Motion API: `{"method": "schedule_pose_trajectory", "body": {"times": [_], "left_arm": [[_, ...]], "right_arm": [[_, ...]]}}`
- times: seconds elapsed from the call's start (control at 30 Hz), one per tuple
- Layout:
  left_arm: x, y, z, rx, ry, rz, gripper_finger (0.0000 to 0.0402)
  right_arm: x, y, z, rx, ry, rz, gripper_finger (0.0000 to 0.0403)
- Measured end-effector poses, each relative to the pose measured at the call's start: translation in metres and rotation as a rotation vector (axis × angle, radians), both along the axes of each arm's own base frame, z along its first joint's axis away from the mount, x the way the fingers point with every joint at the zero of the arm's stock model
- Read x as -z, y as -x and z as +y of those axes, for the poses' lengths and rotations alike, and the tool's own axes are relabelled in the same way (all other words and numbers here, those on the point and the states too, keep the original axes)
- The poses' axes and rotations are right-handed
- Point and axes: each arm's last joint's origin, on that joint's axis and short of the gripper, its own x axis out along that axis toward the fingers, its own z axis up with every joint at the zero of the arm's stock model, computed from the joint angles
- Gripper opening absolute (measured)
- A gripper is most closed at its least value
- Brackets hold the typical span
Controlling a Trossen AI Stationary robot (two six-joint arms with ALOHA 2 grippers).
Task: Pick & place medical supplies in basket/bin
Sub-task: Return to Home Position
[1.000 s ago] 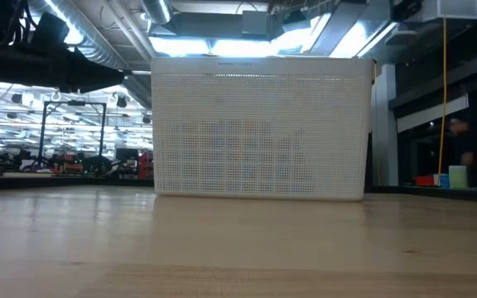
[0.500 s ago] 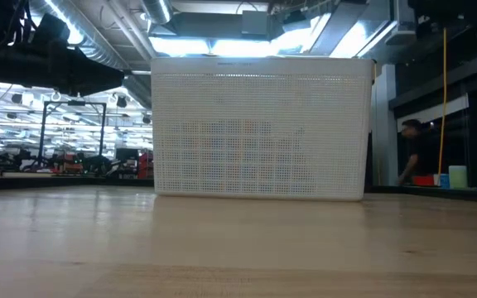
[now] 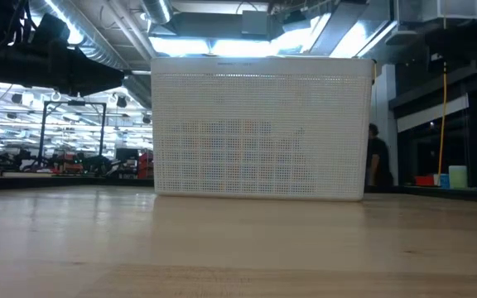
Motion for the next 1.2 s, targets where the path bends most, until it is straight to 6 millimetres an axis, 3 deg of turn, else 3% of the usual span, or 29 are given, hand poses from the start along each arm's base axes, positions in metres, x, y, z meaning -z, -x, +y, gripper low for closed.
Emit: {"method": "schedule_pose_trajectory", "body": {"times": [0.27, 1.2], "left_arm": [[0.000, 0.000, 0.000, 0.000, 0.000, 0.000, 0.0336], [0.000, 0.000, 0.000, 0.000, -0.001, -0.001, 0.0336]], "right_arm": [[0.024, 0.000, 0.001, -0.019, 0.022, -0.036, 0.0007], [0.024, -0.001, 0.000, -0.009, -0.073, -0.051, 0.0007]]}}
